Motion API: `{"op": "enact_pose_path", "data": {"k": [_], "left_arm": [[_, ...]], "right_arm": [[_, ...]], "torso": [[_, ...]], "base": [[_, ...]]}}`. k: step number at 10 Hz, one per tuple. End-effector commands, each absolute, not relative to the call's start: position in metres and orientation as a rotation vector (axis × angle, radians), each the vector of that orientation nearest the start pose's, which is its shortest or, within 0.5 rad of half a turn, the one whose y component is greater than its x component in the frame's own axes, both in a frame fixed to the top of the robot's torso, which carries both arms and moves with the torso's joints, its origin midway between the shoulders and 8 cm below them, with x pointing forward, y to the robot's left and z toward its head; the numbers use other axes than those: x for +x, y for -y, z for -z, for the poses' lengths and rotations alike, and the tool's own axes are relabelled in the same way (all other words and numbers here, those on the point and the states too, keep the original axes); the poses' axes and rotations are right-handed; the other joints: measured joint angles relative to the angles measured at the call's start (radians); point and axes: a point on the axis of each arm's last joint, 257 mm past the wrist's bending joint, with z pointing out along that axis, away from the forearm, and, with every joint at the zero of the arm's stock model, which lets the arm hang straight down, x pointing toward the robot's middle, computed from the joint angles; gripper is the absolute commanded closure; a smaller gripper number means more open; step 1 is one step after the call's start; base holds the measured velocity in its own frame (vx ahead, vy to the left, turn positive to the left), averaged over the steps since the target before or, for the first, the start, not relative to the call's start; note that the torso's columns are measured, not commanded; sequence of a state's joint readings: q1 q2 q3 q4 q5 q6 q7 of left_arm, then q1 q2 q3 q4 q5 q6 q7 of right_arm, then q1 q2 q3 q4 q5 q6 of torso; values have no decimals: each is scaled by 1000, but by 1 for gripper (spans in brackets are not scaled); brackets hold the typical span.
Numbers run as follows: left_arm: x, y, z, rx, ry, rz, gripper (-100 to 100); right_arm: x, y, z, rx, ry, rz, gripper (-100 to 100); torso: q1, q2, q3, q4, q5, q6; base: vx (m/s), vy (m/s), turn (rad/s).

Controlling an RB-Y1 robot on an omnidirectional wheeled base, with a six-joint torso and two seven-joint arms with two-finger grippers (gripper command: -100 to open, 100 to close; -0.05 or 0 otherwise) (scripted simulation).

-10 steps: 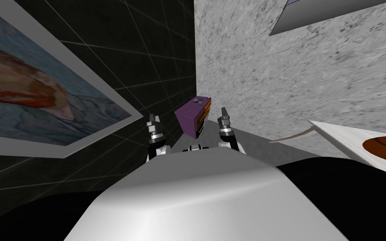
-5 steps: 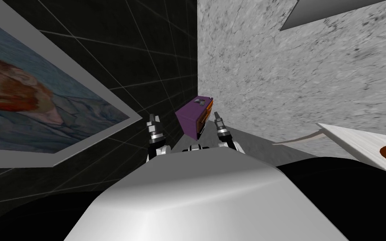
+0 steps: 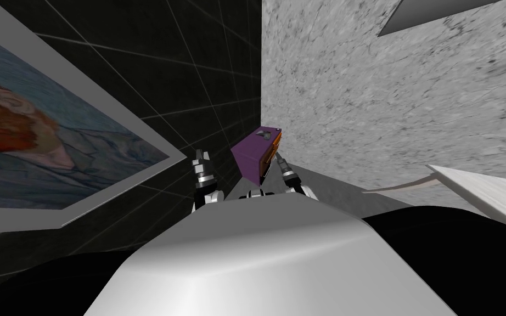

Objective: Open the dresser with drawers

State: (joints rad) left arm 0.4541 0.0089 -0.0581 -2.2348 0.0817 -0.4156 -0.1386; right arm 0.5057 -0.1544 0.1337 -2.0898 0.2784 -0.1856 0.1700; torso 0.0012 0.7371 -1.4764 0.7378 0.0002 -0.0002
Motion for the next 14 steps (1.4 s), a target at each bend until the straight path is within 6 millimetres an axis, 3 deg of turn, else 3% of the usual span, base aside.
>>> {"op": "enact_pose_path", "data": {"k": [1, 2, 3, 4, 5, 6, 8, 9, 10, 11, 12, 13, 14], "left_arm": [[372, -265, -2, -723, -679, 1283, 0], [372, -265, -2, -723, -679, 1283, 0], [372, -265, -2, -723, -679, 1283, 0], [372, -265, -2, -723, -679, 1283, 0], [372, -265, -2, -723, -679, 1283, 0], [372, -265, -2, -723, -679, 1283, 0], [372, -265, -2, -723, -679, 1283, 0], [372, -265, -2, -723, -679, 1283, 0], [372, -265, -2, -723, -679, 1283, 0], [372, -265, -2, -723, -679, 1283, 0], [372, -265, -2, -723, -679, 1283, 0], [372, -265, -2, -723, -679, 1283, 0], [372, -265, -2, -723, -679, 1283, 0]], "right_arm": [[407, 229, 200, 615, -1437, -789, -100], [406, 229, 224, 601, -1508, -732, -100], [406, 231, 229, 601, -1526, -705, -100], [403, 231, 252, 575, -1591, -650, -100], [403, 235, 259, 580, -1611, -618, -100], [399, 236, 283, 559, -1678, -559, -100], [398, 242, 290, 561, -1700, -519, -100], [392, 246, 315, 529, -1771, -441, -100], [391, 249, 318, 532, -1782, -421, -100], [384, 252, 341, 496, -1844, -353, -100], [382, 258, 346, 501, -1860, -316, -100], [374, 262, 367, 469, -1920, -253, -100], [372, 269, 372, 467, -1935, -207, -100]], "torso": [[0, -1, 0, 0, 0, 0], [-2, 1, 0, 0, 0, 0], [-2, 1, 0, 0, -1, 0], [-2, 2, 1, 0, 0, 0], [-1, 1, 1, 0, 0, 0], [-1, 2, 1, 0, 0, 0], [-2, 1, 1, 0, 0, 0], [-3, 3, 2, 1, -1, 0], [-2, 1, 1, 0, -1, 0], [-1, 0, 0, 0, 0, 0], [0, 0, 0, 0, 0, 0], [0, 0, 0, 0, 0, 0], [-1, 0, 0, 0, 0, 0]], "base": [[80, 40, 14], [97, 37, 43], [87, 35, 19], [90, 50, 30], [75, 49, 21], [81, 53, 44], [52, 29, 13], [60, 26, 49], [61, 29, 29], [75, 49, 59], [71, 43, 26], [76, 38, 74], [69, 34, 29]]}}
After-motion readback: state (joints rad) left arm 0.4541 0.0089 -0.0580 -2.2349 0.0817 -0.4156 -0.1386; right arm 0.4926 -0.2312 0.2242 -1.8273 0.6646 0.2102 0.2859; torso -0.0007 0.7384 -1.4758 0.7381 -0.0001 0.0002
